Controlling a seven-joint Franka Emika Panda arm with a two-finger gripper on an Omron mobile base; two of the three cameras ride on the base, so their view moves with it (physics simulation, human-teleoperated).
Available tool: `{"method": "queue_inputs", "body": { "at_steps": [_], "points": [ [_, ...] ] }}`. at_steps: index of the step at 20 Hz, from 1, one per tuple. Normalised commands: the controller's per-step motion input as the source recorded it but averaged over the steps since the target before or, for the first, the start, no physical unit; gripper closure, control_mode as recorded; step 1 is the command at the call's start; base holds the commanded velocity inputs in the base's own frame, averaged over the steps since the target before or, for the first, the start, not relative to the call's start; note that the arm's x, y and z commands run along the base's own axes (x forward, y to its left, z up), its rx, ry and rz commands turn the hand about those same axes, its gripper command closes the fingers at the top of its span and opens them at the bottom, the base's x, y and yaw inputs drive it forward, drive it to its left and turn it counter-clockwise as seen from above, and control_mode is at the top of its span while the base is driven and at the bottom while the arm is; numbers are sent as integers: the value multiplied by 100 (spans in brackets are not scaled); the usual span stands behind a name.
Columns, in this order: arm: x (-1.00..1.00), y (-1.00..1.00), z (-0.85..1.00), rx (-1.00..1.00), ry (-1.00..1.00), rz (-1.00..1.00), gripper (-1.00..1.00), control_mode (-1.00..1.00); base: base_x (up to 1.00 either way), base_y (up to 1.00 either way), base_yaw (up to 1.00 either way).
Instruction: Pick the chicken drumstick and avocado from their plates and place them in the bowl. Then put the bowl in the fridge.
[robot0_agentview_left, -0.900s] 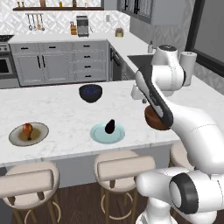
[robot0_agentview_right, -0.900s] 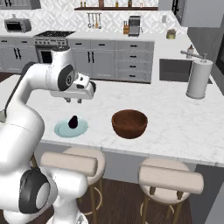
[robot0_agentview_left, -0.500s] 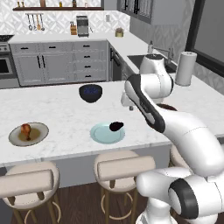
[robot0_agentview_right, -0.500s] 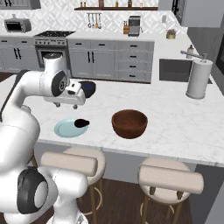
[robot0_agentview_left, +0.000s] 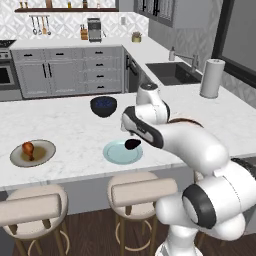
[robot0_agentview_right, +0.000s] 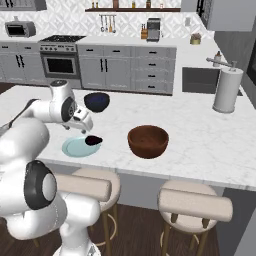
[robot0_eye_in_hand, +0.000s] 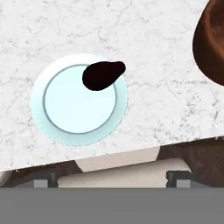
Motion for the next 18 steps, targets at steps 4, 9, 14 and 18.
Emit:
{"method": "queue_inputs", "body": {
  "at_steps": [4, 9, 14, 18],
  "points": [
    [93, 0, -37, 0, 16, -25, -100, -100, 0, 0, 0],
    [73, 3, -40, 0, 7, -28, -100, -100, 0, 0, 0],
    [40, 0, -37, 0, 11, -23, -100, -100, 0, 0, 0],
    [19, 0, -40, 1, 13, -18, -100, -100, 0, 0, 0]
  ]
}}
